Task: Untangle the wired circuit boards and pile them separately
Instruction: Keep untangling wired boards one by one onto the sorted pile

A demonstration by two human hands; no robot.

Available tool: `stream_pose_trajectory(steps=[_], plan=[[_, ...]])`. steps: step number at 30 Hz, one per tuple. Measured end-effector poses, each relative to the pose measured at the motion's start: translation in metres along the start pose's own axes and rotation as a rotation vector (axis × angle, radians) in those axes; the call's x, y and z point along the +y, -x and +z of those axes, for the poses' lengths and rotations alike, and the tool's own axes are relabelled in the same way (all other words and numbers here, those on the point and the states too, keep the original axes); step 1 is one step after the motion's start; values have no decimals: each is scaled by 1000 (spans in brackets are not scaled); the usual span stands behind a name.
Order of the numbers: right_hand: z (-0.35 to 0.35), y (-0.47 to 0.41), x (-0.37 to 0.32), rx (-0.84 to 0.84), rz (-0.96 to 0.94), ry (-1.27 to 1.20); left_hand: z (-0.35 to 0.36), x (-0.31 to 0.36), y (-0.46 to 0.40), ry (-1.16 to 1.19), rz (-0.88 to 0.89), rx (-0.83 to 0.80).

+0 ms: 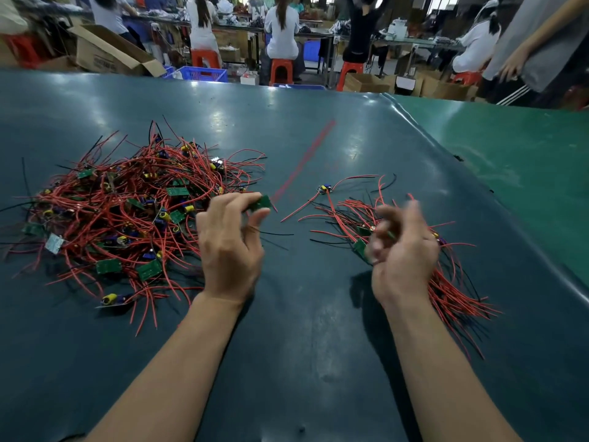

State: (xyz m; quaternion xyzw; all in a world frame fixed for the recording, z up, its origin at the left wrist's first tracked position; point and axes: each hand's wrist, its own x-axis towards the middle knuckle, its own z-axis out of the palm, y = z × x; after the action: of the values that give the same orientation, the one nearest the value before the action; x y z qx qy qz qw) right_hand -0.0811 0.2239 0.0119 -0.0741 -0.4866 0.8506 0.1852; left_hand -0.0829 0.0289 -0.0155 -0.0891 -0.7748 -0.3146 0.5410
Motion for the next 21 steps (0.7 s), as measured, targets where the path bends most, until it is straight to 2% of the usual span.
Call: stream_pose_trajectory(steps=[3, 4, 5, 8, 11, 15, 21], plan=[[11, 24, 15, -506, 170, 360, 3, 9, 2, 84, 207, -111], [15, 31, 20, -614, 190, 382, 4, 11, 2, 126, 269, -177], [17, 34, 22, -648, 179, 386, 4, 12, 2, 152, 312, -239], [14, 30, 18, -589, 100, 402, 5, 9, -3, 193, 321, -330], [8, 25, 10, -540, 167, 284, 2, 7, -7, 219, 328, -304], [7, 24, 7, -629, 296, 249, -1, 9, -7, 233, 407, -316], [7, 26, 5, -697, 407, 196, -4, 12, -6, 293, 346, -382]])
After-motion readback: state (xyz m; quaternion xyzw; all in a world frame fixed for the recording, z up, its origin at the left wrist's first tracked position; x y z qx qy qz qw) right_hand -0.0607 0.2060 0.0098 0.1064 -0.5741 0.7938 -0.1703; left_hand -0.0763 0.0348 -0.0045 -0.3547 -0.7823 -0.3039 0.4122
